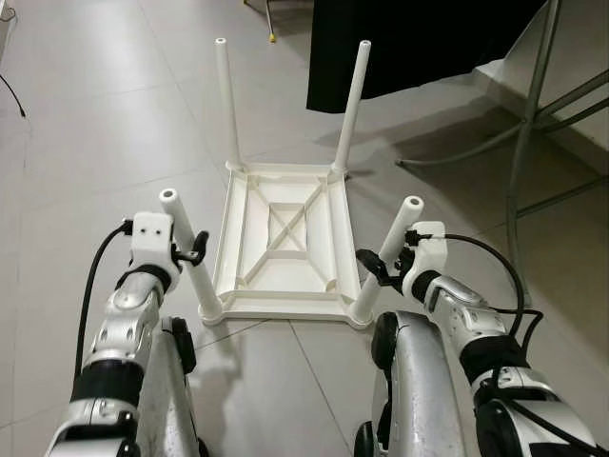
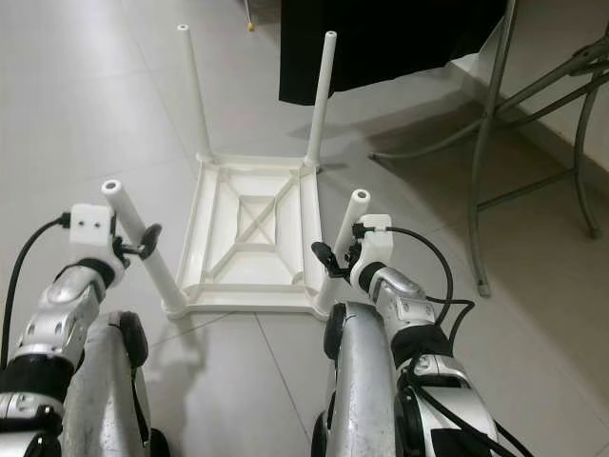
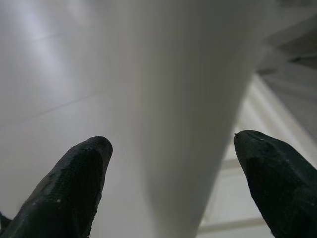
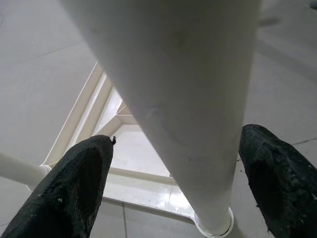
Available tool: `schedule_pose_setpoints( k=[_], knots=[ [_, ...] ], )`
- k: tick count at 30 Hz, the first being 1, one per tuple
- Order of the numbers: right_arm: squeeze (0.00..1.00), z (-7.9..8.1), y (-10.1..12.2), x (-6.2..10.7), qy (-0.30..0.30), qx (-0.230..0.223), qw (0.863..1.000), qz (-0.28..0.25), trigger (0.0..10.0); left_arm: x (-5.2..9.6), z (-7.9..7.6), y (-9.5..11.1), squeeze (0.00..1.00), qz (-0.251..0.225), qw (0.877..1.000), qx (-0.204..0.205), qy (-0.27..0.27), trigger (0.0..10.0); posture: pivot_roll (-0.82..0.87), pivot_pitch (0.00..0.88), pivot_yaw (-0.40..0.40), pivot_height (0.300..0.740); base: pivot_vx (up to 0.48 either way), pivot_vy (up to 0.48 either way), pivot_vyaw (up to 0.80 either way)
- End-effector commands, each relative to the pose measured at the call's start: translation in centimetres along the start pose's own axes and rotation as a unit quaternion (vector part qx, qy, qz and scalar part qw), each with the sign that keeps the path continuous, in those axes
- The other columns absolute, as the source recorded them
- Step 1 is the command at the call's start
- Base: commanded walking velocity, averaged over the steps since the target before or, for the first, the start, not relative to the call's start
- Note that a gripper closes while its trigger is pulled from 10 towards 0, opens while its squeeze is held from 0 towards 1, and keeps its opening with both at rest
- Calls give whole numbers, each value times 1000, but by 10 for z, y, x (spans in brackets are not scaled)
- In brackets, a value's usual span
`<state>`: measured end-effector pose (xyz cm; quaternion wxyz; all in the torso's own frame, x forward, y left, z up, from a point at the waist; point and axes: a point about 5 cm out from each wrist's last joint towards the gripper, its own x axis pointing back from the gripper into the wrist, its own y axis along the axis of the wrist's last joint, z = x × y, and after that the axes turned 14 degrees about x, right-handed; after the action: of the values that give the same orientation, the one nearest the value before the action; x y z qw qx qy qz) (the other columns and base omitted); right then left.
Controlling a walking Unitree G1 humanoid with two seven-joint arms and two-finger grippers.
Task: Building children table
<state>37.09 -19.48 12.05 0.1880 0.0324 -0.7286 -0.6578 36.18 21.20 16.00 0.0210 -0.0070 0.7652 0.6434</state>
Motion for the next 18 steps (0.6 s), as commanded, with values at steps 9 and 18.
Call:
schedule_pose_setpoints(
  k=[9, 18],
  knots=[
    [0, 1, -13, 5, -1, -4, 1000, 19, 10000, -4, -10, -10, 0, 19, 999, -4, -25, 10000, -4, 238, -55, 320, 0, 0, 0],
    [0, 6, -13, 4, -8, -16, 1000, 12, 0, -7, -4, -8, 0, 14, 1000, 0, -7, 0, 7, 249, -58, 320, 0, 0, 0]
  ],
)
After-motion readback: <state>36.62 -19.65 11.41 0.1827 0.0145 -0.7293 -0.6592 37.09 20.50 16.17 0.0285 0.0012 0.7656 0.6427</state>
